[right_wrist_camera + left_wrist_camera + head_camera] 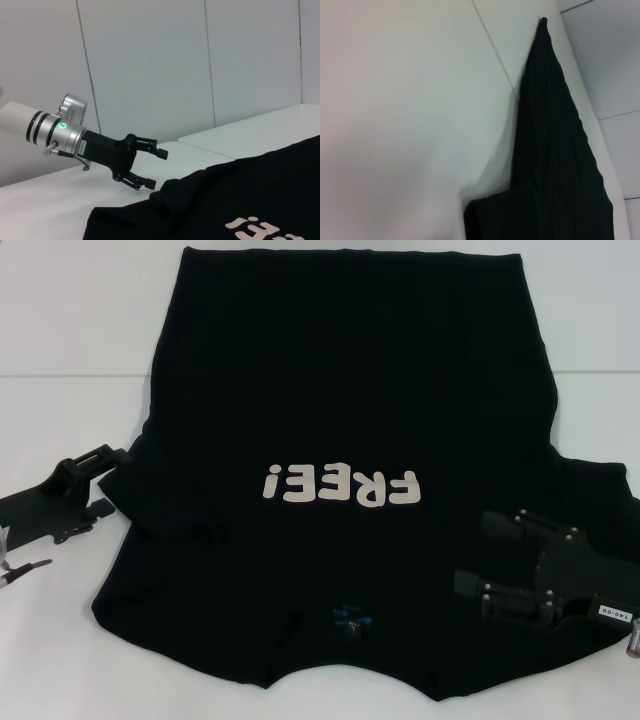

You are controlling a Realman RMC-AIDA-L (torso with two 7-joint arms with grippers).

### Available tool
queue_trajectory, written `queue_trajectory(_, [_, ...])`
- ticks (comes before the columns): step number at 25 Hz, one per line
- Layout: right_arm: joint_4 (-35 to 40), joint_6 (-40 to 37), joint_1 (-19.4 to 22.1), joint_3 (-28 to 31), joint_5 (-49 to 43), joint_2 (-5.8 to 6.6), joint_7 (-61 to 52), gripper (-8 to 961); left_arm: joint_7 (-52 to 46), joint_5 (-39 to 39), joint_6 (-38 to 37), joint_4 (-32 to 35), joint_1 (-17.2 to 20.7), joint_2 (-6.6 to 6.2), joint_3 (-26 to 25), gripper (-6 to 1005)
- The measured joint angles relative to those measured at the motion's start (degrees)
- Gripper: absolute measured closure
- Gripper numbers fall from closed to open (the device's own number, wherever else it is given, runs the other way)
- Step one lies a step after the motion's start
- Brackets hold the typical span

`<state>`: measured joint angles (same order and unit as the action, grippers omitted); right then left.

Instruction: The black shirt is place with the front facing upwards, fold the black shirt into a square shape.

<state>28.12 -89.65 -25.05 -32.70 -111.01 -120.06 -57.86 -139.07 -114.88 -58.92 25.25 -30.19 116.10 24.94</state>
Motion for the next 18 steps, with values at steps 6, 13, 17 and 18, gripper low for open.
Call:
queue_trajectory(6, [0.0,0.0,0.0,0.0,0.0,0.00,-0.1,98,0.2,-0.1,1.4,-0.1,-0.5,0.36,0.6,124])
queue_trajectory(13, [0.0,-0.1,-0.1,0.0,0.1,0.00,-0.1,100,0.2,-0.2,2.5,-0.1,-0.6,0.64,0.7,124])
queue_trajectory(17, [0.0,-0.1,-0.2,0.0,0.1,0.00,-0.1,101,0.3,-0.2,2.8,-0.1,-0.6,0.83,0.7,123])
queue_trajectory(18, [0.0,-0.1,-0.2,0.0,0.1,0.00,-0.1,101,0.3,-0.2,2.8,-0.1,-0.6,0.85,0.8,123])
